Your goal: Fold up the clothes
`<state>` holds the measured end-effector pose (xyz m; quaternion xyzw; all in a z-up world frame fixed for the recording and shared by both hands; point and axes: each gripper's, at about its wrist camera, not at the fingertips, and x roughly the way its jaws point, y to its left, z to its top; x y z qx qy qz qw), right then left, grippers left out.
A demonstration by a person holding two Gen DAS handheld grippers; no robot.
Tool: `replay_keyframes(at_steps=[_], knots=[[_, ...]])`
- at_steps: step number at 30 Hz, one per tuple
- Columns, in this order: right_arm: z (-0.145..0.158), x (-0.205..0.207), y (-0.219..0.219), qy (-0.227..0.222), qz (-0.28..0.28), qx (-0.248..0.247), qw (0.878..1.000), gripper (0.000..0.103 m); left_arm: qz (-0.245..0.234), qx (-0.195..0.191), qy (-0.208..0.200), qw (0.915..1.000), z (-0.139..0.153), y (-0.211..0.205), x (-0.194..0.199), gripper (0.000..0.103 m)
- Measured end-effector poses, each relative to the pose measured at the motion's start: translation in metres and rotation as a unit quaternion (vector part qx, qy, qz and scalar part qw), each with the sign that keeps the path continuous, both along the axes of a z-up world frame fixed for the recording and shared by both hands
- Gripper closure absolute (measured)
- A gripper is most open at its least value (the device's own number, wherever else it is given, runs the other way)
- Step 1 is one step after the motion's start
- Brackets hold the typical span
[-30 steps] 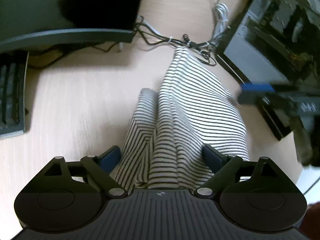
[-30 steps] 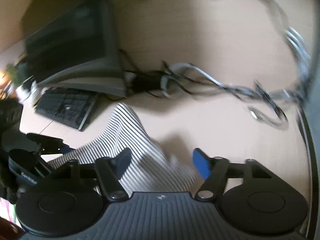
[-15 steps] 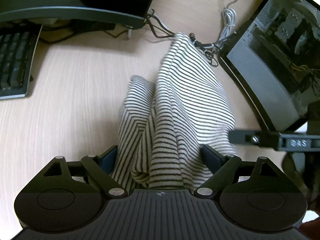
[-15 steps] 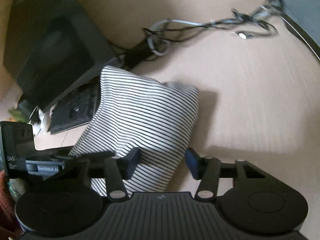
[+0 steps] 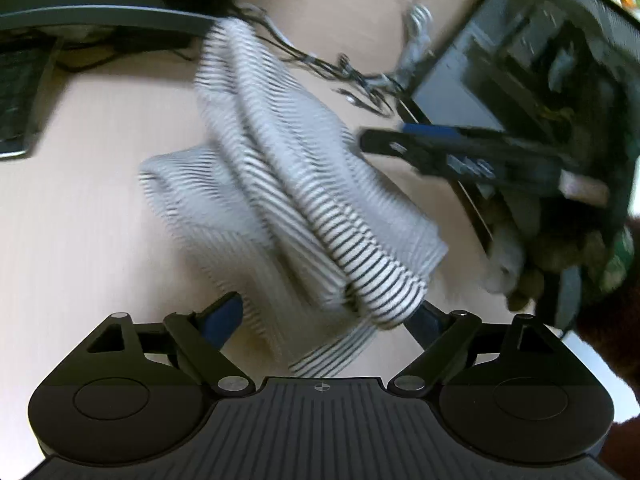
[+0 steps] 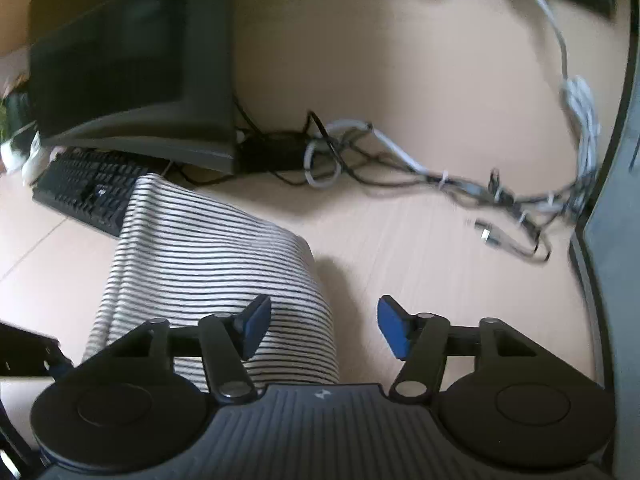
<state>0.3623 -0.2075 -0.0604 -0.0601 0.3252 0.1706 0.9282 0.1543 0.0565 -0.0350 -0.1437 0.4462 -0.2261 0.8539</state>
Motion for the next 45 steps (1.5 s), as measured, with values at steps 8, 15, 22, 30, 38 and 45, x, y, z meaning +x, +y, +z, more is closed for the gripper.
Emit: replay_keyframes(at_steps=[8, 15, 22, 30, 38, 45], knots=[[0.011, -0.063, 0.068, -0.078, 0.079, -0.041, 0.993, 0.039, 0.084, 0.038, -0.027, 0.9953, 0.007, 0.032, -0.018, 0.017], [0.007, -0.062, 0.084, -0.084, 0.073, -0.044, 0.993, 0.038, 0.081, 0.054, -0.037, 0.9946, 0.014, 0.035, -0.03, 0.016], [-0.029, -0.066, 0.064, -0.027, 0.087, -0.099, 0.991, 0.036, 0.049, 0.012, -0.05, 0.9975, 0.024, 0.04, -0.032, 0.014], [-0.021, -0.074, 0.037, -0.06, 0.04, -0.168, 0.983, 0.038, 0.079, -0.003, -0.04, 0.9961, 0.021, 0.05, -0.014, 0.02], [-0.01, -0.106, 0.074, -0.075, 0.083, -0.068, 0.991, 0.035, 0.102, -0.026, 0.022, 0.9942, -0.005, 0.048, 0.006, 0.03], [-0.039, -0.086, 0.081, -0.075, 0.068, -0.114, 0.988, 0.049, 0.058, -0.051, 0.038, 0.9963, -0.008, 0.027, 0.021, 0.05]])
